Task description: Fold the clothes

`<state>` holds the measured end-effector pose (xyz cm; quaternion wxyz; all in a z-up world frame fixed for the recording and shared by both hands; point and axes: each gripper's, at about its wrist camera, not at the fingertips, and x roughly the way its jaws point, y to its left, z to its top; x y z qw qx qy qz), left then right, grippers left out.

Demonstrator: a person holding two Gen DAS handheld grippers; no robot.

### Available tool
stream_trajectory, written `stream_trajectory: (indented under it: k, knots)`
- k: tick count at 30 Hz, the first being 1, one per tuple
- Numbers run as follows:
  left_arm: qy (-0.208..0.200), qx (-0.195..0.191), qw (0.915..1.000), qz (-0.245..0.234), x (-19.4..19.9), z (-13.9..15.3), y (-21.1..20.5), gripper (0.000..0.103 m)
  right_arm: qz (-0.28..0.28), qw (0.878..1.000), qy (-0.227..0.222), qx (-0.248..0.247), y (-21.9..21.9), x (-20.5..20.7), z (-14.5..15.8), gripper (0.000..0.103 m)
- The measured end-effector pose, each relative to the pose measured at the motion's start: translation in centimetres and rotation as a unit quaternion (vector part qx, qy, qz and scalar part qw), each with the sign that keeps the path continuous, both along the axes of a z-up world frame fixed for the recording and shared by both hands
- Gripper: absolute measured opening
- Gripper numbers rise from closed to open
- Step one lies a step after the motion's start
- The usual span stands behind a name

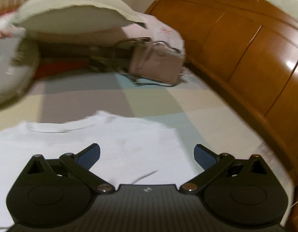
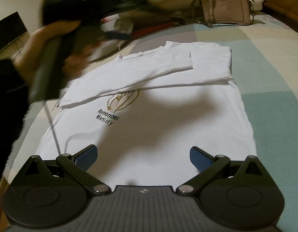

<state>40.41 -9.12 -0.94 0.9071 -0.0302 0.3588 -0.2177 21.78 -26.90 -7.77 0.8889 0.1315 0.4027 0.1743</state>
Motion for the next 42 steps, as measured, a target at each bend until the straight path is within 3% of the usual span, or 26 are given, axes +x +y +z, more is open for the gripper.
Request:
stream_trajectory:
  k: [3, 6, 14, 20, 25, 27, 29, 33, 36, 39, 42]
  knots:
    - [-0.022, 0.062, 0.9976, 0.023, -1.2, -0.8, 2.4, 0.102, -0.009, 1.0, -0.001, 0.001, -0.1, 0.3, -0.1, 0.103]
    - [-0.028, 0.099, 0.9934, 0.05, -1.9, -2.6, 4.8, 0.102, -0.015, 1.0, -0.003, 0.001, -0.2, 0.5, -0.1, 0.103]
    - [-0.004, 0.137, 0.985, 0.104, -2.9, -9.4, 7.8, 0.102, -0.018, 1.0, 0.0, -0.02, 0.8, 1.5, -0.8, 0.103]
    - [-0.047, 0.142, 0.9822, 0.114, -6.3, -8.7, 6.6, 0.102, -0.013, 0.999, 0.006, -0.048, 1.9, 2.0, -1.6, 0.103]
    - [-0.108, 0.223, 0.9661, 0.071, -8.0, -9.0, 4.6, 0.102, -0.031, 0.999, -0.01, -0.036, 1.5, 2.3, -1.9, 0.103]
    - [-0.121, 0.222, 0.9653, 0.066, -8.3, -9.5, 4.9, 0.102, -0.04, 0.999, -0.017, -0.029, 1.2, 2.5, -2.0, 0.103]
    - [-0.106, 0.207, 0.9702, 0.068, -8.1, -9.7, 5.5, 0.102, -0.048, 0.998, -0.023, -0.019, 1.0, 2.7, -2.1, 0.103]
    - [-0.124, 0.201, 0.9682, 0.082, -8.1, -7.7, 5.9, 0.102, -0.059, 0.997, -0.037, 0.045, 0.6, 3.6, -1.9, 0.103]
    - [-0.125, 0.172, 0.9738, 0.08, -8.3, -7.1, 7.6, 0.102, -0.065, 0.994, -0.044, 0.076, 0.8, 4.4, -1.6, 0.103]
    - [-0.086, 0.133, 0.982, 0.104, -7.6, -7.9, 10.0, 0.102, -0.072, 0.991, -0.049, 0.106, 1.1, 5.4, -1.1, 0.103]
    - [-0.052, 0.103, 0.9839, 0.136, -6.9, -8.2, 11.7, 0.102, -0.081, 0.988, -0.044, 0.125, 1.0, 7.8, 0.1, 0.103]
